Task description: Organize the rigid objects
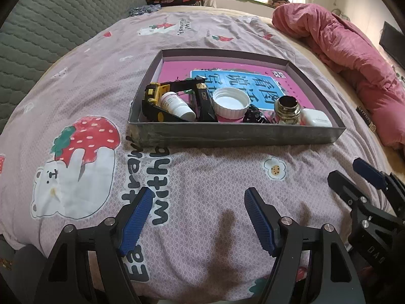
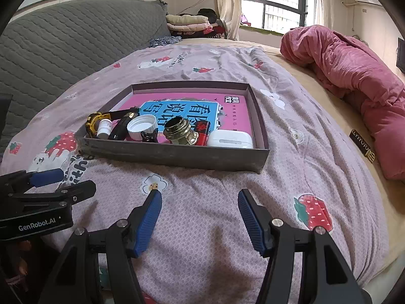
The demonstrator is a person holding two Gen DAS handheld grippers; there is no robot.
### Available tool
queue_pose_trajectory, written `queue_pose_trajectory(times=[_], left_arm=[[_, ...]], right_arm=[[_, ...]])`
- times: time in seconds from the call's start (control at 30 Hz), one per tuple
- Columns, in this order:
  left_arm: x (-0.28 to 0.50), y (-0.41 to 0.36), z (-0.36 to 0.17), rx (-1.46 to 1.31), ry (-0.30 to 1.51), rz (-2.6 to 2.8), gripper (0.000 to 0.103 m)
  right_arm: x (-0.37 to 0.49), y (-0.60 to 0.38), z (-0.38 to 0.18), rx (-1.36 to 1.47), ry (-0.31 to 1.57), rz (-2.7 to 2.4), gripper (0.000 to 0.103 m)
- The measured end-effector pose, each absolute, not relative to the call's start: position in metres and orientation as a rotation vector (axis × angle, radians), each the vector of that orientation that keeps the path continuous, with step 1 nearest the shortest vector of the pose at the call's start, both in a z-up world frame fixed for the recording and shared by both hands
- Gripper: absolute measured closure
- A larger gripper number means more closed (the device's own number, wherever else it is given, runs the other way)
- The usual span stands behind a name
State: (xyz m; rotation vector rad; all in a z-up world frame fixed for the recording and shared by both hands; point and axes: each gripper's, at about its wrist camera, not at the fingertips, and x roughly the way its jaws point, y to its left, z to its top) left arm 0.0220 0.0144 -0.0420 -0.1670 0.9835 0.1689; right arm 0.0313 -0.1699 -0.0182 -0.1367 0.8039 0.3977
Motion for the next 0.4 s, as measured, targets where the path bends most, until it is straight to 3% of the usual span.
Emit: queue_pose_trajectory(times=[0.4], left_arm=[[0.023,0.014,-0.047,-0.155,0.985,0.159,0.027]], right_arm=[[0.038,-0.181,-0.014,-0.126,0.782,0.375,0.041]])
